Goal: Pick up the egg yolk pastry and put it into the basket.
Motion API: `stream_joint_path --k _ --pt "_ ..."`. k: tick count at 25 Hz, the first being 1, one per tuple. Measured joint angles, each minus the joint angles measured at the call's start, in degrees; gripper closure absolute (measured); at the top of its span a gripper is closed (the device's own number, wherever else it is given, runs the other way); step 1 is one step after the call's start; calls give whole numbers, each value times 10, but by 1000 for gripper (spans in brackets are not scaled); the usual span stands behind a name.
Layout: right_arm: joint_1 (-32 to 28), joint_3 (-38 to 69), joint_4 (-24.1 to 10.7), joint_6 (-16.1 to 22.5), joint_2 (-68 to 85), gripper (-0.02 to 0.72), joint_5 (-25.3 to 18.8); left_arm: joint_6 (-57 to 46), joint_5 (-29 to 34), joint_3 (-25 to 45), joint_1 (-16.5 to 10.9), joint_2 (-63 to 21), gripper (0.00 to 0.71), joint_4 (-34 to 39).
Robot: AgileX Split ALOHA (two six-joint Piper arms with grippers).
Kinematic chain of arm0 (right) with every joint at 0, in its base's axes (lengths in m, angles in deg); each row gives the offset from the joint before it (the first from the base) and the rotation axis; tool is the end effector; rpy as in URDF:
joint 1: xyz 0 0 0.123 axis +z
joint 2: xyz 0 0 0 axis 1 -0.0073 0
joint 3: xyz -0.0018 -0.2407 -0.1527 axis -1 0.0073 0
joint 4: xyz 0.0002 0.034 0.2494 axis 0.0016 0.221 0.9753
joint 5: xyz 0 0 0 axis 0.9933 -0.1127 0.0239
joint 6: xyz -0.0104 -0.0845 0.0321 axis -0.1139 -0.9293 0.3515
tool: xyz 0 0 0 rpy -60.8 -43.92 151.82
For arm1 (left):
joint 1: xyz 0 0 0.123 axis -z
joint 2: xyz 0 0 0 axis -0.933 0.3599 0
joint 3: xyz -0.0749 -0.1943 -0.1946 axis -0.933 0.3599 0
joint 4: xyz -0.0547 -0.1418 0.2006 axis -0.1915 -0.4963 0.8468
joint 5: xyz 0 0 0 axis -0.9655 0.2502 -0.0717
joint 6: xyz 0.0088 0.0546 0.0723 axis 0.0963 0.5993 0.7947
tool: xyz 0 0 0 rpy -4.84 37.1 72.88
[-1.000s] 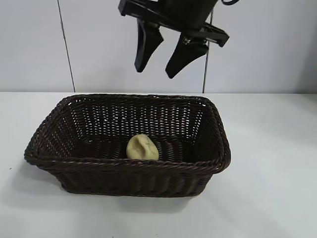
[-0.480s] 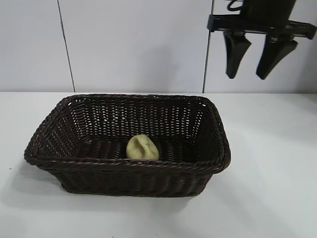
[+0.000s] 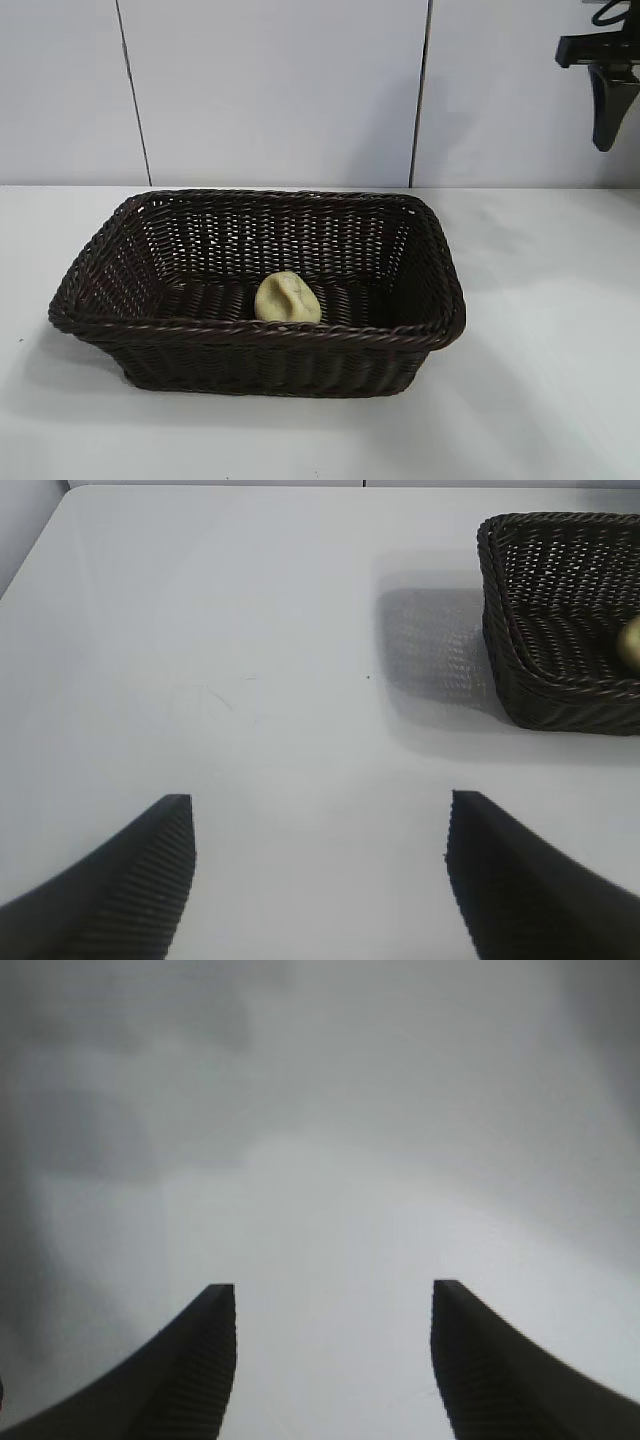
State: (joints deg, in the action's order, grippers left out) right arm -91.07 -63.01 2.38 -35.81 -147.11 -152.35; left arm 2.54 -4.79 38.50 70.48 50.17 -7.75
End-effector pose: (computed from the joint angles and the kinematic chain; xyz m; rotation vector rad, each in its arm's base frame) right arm 0.3907 -0.0157 0.2852 0.1402 2.9102 -0.0853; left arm -0.0077 0.0001 0.2682 0.0833 2.1071 0.0143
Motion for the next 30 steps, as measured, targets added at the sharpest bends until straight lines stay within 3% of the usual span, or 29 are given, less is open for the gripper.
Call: stream_joint_path --k 9,27,30 --pt "-5 53 18 -34 45 281 -1 0 0 0 0 0 196 0" --pt "-5 507 30 -37 490 281 -2 0 0 0 0 0 196 0" --pt "-5 572 30 -37 592 281 19 0 0 0 0 0 196 0"
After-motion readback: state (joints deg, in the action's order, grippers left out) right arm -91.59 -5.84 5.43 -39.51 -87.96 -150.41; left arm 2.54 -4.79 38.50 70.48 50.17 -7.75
